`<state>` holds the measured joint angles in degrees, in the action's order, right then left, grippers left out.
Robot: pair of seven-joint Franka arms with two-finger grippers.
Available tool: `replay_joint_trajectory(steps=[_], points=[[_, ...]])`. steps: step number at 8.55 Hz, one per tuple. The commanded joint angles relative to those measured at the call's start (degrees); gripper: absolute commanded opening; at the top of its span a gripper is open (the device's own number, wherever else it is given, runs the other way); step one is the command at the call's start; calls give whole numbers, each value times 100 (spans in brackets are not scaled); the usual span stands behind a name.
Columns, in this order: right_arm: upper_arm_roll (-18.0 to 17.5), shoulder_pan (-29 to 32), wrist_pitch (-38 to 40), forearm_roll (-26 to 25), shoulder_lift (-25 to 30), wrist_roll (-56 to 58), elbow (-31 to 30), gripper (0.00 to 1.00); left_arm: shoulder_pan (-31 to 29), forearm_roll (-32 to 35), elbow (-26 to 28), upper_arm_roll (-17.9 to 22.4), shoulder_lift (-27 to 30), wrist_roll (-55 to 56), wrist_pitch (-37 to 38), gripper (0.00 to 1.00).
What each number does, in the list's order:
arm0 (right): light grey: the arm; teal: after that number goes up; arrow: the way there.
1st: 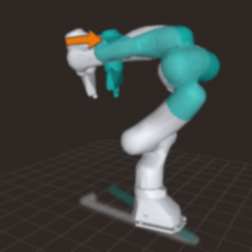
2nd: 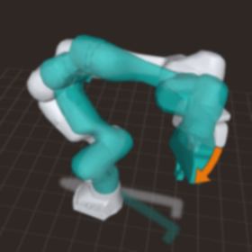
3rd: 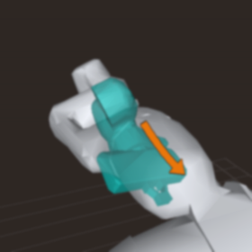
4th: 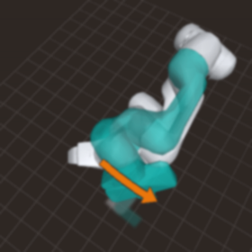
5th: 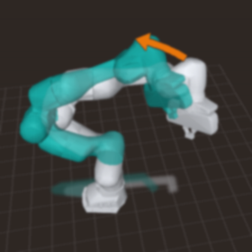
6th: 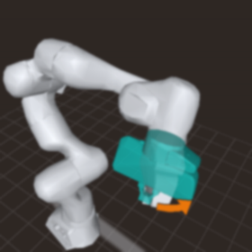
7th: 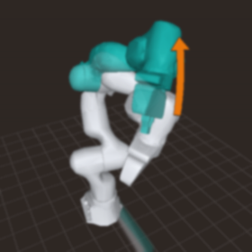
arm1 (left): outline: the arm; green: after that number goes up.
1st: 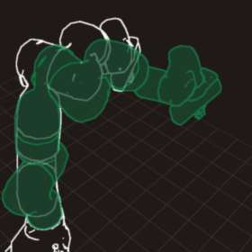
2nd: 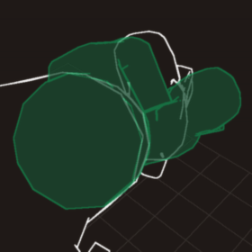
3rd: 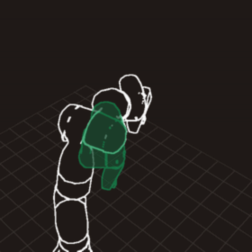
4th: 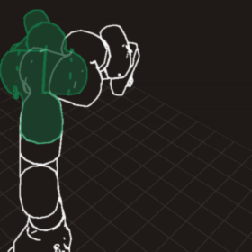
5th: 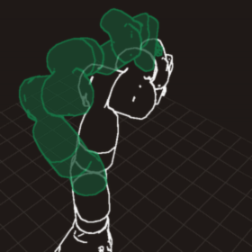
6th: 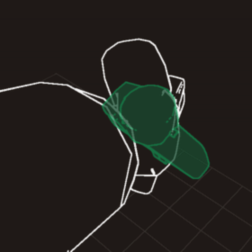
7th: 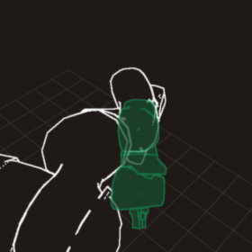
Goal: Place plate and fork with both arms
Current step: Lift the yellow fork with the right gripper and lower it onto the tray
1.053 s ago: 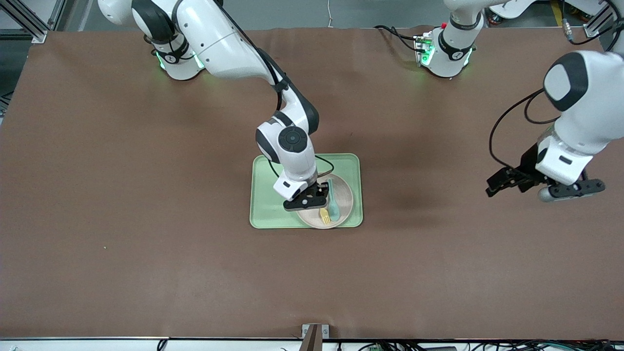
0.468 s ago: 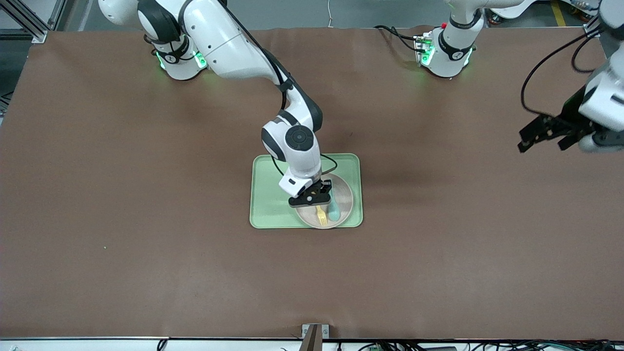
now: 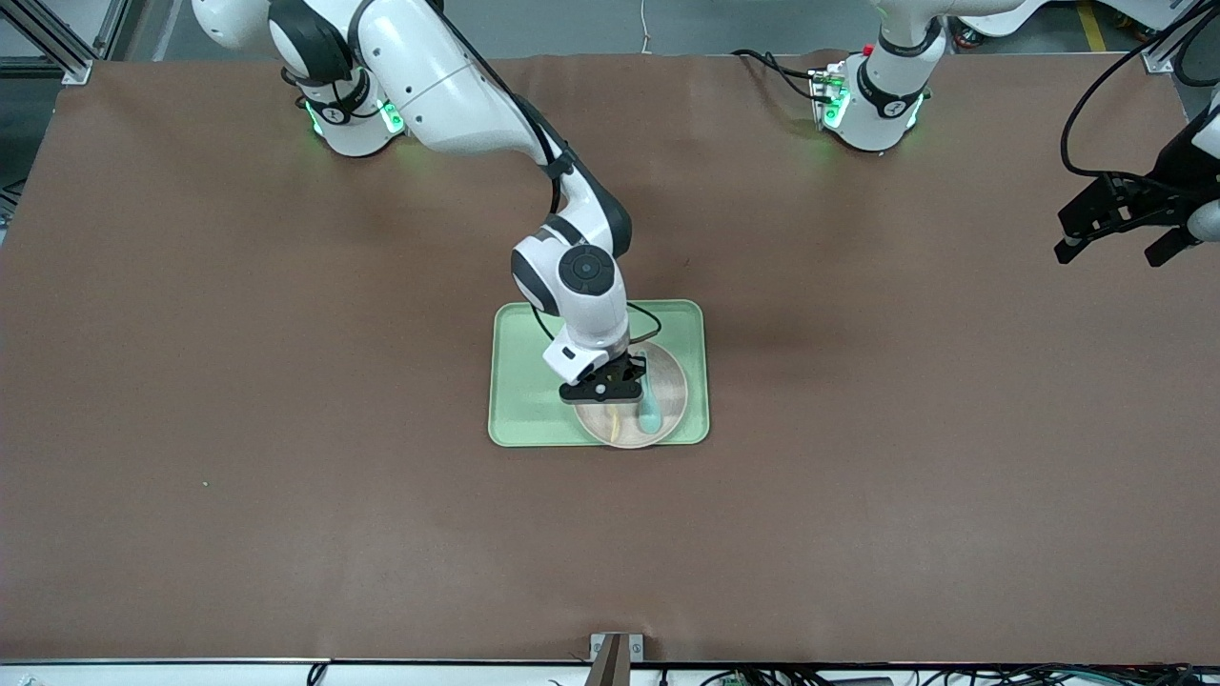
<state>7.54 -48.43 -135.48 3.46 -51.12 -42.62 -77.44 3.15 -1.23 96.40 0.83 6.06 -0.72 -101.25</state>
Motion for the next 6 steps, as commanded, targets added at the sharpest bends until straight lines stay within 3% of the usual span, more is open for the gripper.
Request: replay_joint_trajectory(steps=[1,3,6], points=[[-33,87,626,207,425,-80,-43,0,-68,106,-263,-13,-122,-52,150,100],[-34,350,1511,637,916,33,-139,0,-52,71,-271,-13,-113,9,150,100],[80,562,1622,316,1656,201,-1349,0,-17,62,-254,-13,-149,28,150,100]])
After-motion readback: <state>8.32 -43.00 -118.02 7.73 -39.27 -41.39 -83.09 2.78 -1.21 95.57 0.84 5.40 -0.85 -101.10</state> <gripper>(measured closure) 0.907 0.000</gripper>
